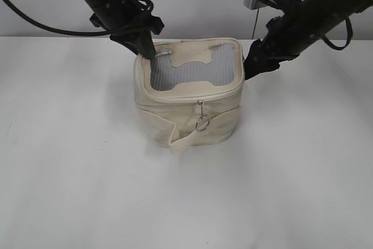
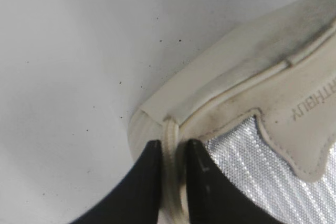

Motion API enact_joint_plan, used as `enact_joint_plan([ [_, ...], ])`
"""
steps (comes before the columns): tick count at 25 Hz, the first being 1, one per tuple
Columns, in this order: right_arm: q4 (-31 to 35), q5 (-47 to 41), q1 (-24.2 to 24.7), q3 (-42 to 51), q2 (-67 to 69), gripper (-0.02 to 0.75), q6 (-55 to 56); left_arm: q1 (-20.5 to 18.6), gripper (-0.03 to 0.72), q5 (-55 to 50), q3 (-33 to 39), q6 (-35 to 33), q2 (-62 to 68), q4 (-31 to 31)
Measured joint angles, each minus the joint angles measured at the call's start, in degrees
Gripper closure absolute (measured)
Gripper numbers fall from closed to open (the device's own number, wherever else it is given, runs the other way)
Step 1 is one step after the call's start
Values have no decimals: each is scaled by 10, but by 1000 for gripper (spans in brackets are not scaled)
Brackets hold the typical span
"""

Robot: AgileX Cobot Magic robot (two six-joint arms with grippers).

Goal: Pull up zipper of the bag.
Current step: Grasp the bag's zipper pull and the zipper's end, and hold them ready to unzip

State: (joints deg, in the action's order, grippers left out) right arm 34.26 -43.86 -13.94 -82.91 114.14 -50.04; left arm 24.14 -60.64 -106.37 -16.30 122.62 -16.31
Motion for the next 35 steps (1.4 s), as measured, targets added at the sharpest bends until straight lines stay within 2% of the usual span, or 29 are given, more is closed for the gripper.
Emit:
enact_joint_plan([
  [4, -5, 28, 0, 0, 0, 306, 0, 0, 585, -1, 0, 0, 0, -1],
  [12, -6, -4, -1, 1, 20, 306, -1, 0, 587, -1, 0, 0, 0, -3],
  [18, 9, 21, -1, 1, 42, 321, -3, 0, 587, -1, 0, 0, 0, -5],
  [23, 21, 36, -1, 0, 42, 444, -4, 0, 587, -1, 0, 0, 0, -5],
  [25, 25, 39, -1, 0, 42, 524, -9, 0, 587, -1, 0, 0, 0, -5],
  [28, 27, 35, -1, 0, 42, 694, -15, 0, 587, -1, 0, 0, 0, -5],
  [29, 26, 28, -2, 0, 42, 720, -16, 0, 587, -1, 0, 0, 0, -5],
  [35, -11, -48, -2, -1, 38, 729, 5, 0, 588, -1, 0, 4, 0, -9],
])
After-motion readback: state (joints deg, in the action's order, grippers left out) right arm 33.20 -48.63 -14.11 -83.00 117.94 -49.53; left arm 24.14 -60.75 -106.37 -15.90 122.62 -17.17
